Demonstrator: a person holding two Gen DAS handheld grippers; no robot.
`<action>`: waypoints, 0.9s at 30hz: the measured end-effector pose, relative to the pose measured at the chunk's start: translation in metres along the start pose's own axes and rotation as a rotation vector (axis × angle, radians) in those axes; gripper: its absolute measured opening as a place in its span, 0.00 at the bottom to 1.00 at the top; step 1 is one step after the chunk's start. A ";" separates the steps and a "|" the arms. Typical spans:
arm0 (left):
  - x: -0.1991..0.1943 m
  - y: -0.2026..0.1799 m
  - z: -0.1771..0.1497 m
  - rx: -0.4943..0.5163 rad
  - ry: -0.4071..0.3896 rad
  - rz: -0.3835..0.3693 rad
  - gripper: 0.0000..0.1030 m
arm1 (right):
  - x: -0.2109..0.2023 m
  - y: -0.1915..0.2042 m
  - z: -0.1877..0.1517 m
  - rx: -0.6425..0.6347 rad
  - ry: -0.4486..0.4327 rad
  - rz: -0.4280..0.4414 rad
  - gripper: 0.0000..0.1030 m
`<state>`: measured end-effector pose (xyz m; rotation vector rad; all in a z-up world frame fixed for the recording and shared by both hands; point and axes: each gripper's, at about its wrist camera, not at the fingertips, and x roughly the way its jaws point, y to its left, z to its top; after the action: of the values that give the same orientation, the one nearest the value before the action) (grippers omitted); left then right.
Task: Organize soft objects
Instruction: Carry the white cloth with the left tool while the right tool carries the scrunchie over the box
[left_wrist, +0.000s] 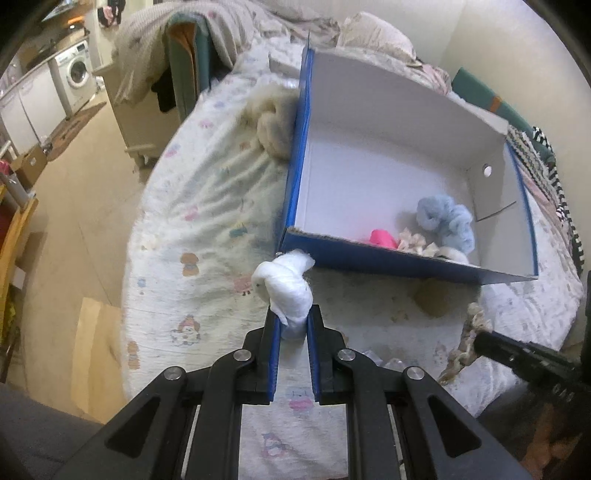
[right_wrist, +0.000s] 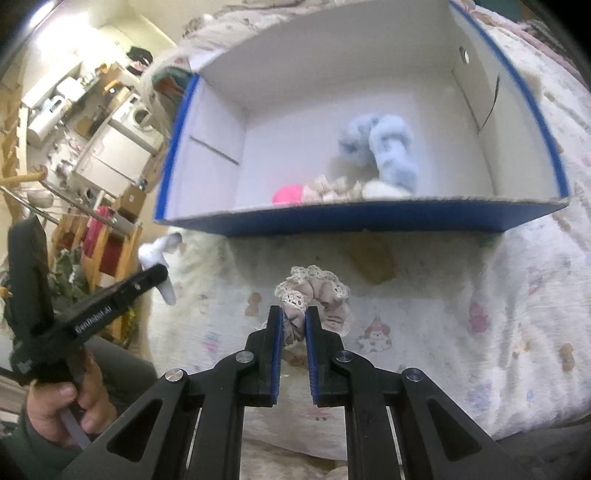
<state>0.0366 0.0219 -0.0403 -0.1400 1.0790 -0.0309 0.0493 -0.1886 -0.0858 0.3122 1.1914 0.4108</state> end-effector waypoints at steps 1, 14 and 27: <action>-0.004 -0.001 0.001 0.003 -0.009 0.000 0.12 | -0.008 0.000 0.001 0.000 -0.012 0.010 0.13; -0.039 -0.029 0.052 0.068 -0.123 -0.020 0.12 | -0.070 0.010 0.042 -0.018 -0.148 0.068 0.13; -0.010 -0.060 0.105 0.134 -0.143 -0.025 0.12 | -0.074 0.003 0.097 0.003 -0.226 0.058 0.13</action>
<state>0.1270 -0.0262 0.0256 -0.0341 0.9292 -0.1136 0.1167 -0.2221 0.0097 0.3859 0.9635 0.4129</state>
